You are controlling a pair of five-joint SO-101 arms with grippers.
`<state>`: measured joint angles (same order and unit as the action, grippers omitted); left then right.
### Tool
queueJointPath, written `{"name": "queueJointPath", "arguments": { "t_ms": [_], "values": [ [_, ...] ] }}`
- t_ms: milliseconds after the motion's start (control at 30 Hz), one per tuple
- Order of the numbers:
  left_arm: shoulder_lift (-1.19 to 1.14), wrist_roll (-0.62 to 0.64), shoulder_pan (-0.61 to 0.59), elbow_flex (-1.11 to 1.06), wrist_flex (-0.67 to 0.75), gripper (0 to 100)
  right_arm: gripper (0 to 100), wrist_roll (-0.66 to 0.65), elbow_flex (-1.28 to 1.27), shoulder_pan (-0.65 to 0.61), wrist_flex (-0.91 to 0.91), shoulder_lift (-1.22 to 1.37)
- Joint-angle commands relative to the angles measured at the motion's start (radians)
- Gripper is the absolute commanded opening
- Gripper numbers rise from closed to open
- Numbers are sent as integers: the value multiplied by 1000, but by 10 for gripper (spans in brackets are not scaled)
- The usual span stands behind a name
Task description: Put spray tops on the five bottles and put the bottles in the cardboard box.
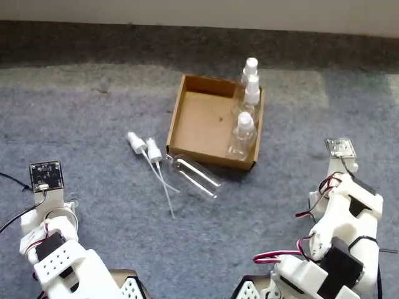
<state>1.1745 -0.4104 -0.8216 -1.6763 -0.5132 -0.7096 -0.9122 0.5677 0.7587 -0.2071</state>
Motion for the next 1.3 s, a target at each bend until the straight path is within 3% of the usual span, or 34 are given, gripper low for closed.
{"name": "queueJointPath", "arguments": {
  "t_ms": [0,67,367,533,700,833,1100,1267],
  "values": [
    [1,-2,16,-16,-6,259,255,-46,-25,4,-21,1],
    [1,-2,16,-16,-6,259,246,-48,-27,12,-19,1],
    [4,-5,21,-16,-6,259,2,-49,-25,27,-16,-7],
    [8,-6,24,-16,-6,259,5,-54,7,28,104,-13],
    [8,-6,36,-16,-8,259,5,-61,271,-58,162,10],
    [8,-6,36,-16,-23,259,5,5,536,-102,323,153],
    [8,-6,36,-16,-25,259,14,152,961,-117,446,532],
    [8,-8,36,-16,-25,259,165,157,1056,-110,530,618]
  ]
}}
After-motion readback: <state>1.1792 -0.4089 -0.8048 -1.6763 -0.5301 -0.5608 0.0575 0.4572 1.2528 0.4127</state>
